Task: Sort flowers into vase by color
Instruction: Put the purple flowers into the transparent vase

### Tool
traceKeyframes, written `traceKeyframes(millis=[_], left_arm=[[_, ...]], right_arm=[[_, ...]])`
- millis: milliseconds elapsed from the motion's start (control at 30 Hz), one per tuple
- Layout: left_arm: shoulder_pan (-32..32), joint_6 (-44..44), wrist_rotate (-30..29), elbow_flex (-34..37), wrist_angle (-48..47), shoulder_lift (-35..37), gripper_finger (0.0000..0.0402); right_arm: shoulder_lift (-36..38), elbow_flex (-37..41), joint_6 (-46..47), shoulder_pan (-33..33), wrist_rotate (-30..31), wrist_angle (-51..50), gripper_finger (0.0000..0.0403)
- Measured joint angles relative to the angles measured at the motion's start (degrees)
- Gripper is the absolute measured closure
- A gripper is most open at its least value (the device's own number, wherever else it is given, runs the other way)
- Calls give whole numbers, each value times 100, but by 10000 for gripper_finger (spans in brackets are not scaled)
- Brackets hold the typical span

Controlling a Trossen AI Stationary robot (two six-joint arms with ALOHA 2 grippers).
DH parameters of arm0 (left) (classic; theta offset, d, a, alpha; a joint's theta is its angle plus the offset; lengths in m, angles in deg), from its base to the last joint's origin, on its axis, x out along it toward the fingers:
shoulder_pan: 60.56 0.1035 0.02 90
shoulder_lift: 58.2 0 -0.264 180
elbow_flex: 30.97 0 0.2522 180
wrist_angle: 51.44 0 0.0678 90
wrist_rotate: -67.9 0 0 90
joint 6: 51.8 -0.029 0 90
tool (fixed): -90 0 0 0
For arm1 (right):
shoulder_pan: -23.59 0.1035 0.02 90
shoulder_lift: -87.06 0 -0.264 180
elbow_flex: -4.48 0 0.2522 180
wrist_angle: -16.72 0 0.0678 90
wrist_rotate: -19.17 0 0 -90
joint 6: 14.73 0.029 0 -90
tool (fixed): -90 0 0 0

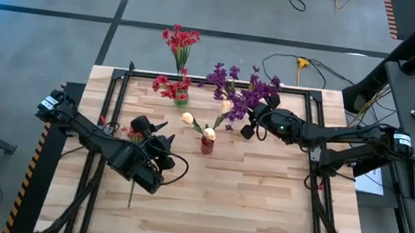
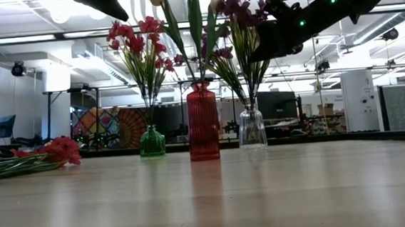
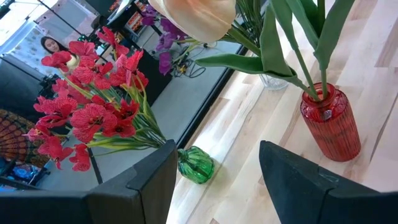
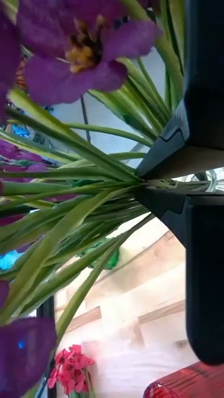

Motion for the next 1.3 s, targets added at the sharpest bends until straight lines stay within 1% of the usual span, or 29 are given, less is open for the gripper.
traceKeyframes(millis=[1300], left_arm=[[0,0,2,0,39,0,192]], right_arm=[[2,9,-160,-11,3,-570,374]])
